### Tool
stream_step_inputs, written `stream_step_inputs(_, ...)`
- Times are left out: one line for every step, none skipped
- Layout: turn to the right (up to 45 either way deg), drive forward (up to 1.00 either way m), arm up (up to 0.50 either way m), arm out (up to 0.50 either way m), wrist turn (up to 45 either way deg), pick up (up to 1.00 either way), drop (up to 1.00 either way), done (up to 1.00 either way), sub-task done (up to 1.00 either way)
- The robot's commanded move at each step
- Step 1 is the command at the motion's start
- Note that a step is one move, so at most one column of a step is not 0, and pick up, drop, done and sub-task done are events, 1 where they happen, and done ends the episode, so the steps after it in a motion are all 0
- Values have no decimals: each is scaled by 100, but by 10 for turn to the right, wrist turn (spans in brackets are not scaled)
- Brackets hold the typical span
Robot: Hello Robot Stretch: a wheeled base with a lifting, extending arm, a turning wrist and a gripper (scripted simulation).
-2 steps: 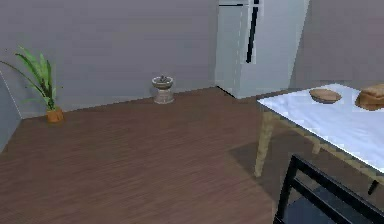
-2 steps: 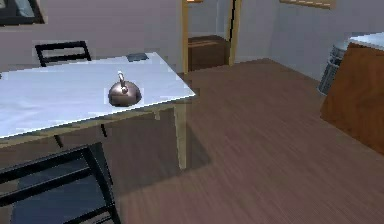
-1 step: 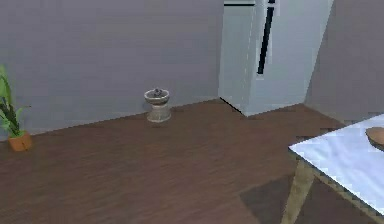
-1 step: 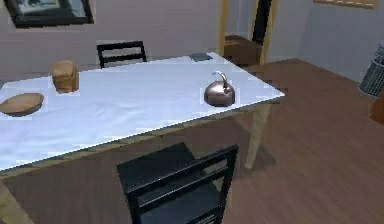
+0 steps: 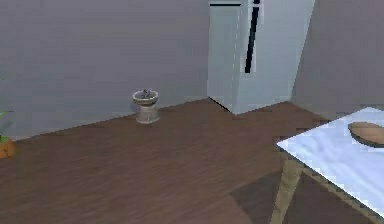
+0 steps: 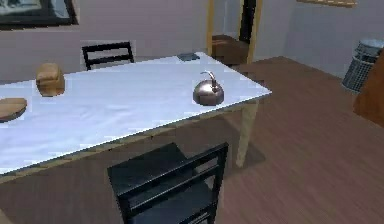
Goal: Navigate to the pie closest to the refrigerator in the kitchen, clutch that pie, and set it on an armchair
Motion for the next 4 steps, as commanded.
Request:
stream_step_inputs(0,100,0,0,0,0,0,0,0)
stream_step_inputs(0,30,0,0,0,0,0,0,0)
stream_step_inputs(450,0,0,0,0,0,0,0,0)
stream_step_inputs(30,0,0,0,0,0,0,0,0)
